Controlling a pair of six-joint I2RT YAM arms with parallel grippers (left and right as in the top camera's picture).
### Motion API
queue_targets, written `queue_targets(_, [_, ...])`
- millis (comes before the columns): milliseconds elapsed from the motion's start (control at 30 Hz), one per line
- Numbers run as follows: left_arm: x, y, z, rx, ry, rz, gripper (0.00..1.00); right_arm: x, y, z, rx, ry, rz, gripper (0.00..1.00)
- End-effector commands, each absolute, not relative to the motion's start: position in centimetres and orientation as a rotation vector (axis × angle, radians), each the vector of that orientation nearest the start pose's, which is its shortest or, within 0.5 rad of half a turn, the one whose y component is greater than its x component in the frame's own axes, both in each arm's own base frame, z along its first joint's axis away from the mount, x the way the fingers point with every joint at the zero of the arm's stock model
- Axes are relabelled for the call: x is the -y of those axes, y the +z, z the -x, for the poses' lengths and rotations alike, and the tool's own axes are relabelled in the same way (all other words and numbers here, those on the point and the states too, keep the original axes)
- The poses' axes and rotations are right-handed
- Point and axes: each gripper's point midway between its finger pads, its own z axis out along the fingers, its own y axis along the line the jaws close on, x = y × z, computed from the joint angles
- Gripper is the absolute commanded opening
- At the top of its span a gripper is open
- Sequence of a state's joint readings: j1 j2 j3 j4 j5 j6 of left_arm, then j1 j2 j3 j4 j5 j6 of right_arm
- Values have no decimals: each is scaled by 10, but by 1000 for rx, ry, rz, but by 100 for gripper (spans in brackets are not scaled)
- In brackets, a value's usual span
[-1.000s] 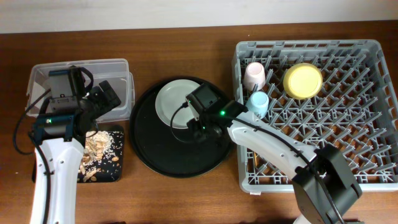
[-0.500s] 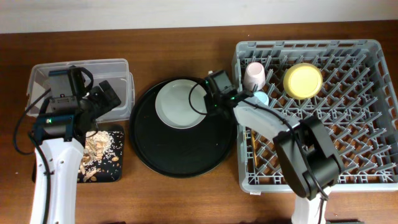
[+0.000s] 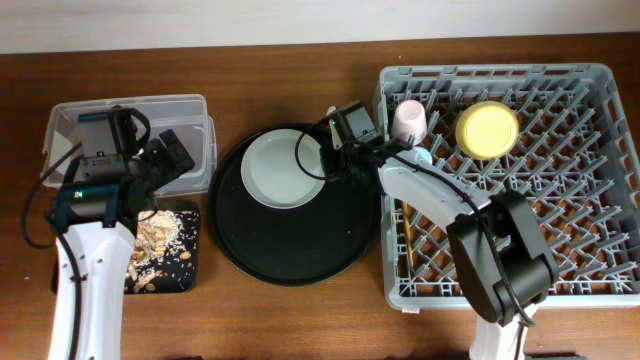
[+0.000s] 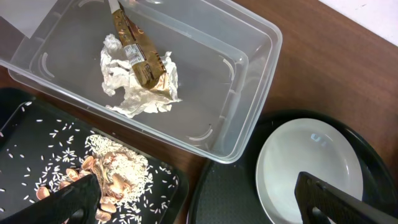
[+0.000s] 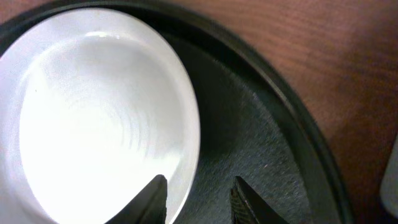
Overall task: Sort waste into correct bins and load items into the dishwasher rack
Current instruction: 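Lift the white plate and carry it into the rack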
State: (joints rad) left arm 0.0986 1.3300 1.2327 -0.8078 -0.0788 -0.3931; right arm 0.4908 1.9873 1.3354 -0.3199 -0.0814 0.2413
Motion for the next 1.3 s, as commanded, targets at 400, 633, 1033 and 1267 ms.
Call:
queue_targets(400, [-50, 220, -357, -2372, -29, 628, 99, -275, 59, -417, -2546, 438, 436, 4])
queue_targets(633, [-50, 220, -357, -2372, -29, 628, 99, -139, 273, -396, -2121, -353, 433, 4])
queue_targets(1033, [-50, 220, -357, -2372, -29, 628, 99, 20, 316, -360, -2076, -1418, 241, 4])
queue_targets(1267, [-50, 220, -357, -2372, -29, 628, 99, 10, 250, -392, -2185, -1473, 367, 4])
